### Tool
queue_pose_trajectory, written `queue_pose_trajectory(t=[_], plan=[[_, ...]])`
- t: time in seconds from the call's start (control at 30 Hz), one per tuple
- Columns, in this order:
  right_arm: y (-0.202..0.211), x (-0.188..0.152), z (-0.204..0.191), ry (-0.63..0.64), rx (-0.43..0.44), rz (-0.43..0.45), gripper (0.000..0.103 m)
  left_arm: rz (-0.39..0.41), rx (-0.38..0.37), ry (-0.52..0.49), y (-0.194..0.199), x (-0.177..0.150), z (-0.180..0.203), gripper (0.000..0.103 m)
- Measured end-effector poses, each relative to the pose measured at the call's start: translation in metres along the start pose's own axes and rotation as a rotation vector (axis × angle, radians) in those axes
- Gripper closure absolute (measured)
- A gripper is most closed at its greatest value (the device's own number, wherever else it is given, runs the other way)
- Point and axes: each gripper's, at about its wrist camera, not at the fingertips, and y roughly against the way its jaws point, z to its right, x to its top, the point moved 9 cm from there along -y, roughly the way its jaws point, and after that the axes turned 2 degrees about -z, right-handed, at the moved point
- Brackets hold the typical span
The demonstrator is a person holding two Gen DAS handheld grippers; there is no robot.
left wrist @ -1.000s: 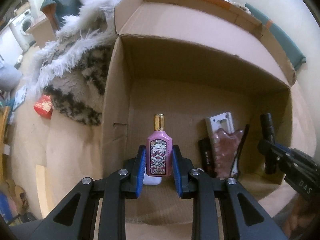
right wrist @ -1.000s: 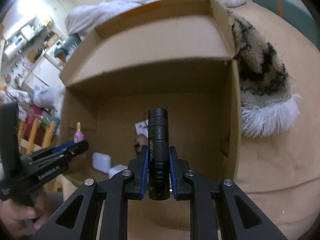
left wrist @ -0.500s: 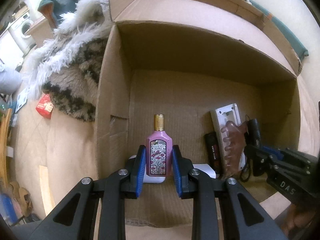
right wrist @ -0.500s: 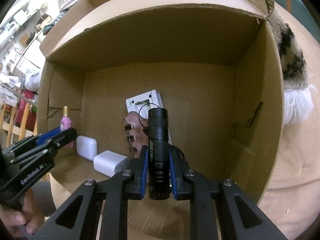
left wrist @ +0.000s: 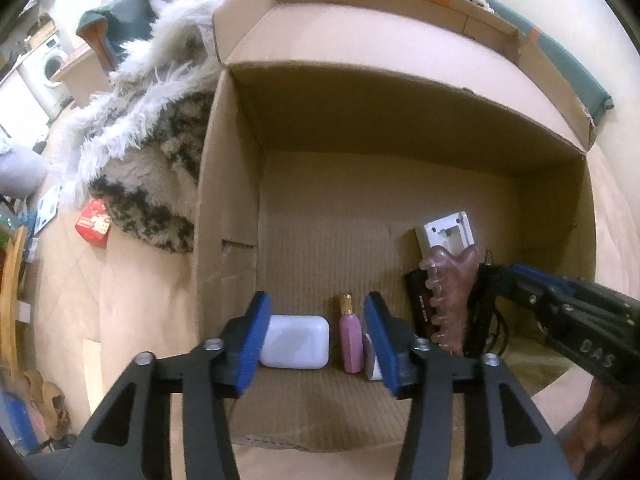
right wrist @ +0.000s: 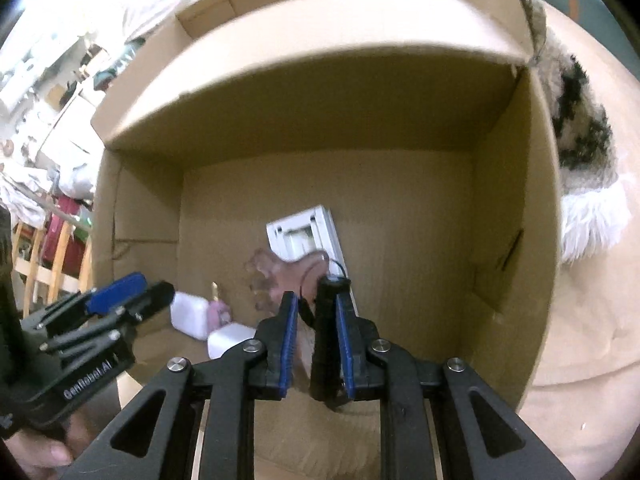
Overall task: Organize rigid objects
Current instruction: 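Lower the perfume bottle and flashlight into the box and open both tools, then lift both open tools out of the box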
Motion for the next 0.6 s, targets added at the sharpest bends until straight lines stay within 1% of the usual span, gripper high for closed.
queue_pose_trajectory(t=[0.03,0.07,0.1,0.23,0.3,0.4,0.47,0.53,0.6], plan=[[0.002,0.001,0.0,-0.006,0.008,0.011,0.069,0.007,0.005,-0.001,0.001,0.001,-0.001,0.049],[0.004,0.001,-0.001,-0.011,0.017,0.019,0.051,0.01,-0.002,-0.001,0.002,0.001,0.0,0.048],[0.006,0.002,-0.002,-0.013,0.025,0.031,0.038,0.007,-0.003,-0.004,0.002,0.0,0.0,0.047],[0.016,0.004,-0.004,-0.005,0.036,0.057,0.037,0.003,-0.005,-0.014,0.003,-0.001,0.002,0.043],[0.016,0.008,0.001,-0.022,0.05,0.062,0.024,0.01,-0.005,-0.018,0.005,0.0,0.003,0.043],[0.02,0.009,0.005,-0.026,0.072,0.06,0.02,0.017,-0.002,-0.023,0.006,0.001,0.006,0.042],[0.02,0.004,0.005,-0.014,0.062,0.054,0.018,0.014,-0.002,-0.024,0.006,0.0,0.007,0.042],[0.014,0.009,-0.005,-0.003,0.056,0.046,0.017,0.011,-0.006,-0.022,0.006,-0.001,0.007,0.042],[0.013,0.01,-0.007,-0.005,0.057,0.045,0.016,0.012,-0.013,-0.018,0.007,-0.001,0.007,0.042]])
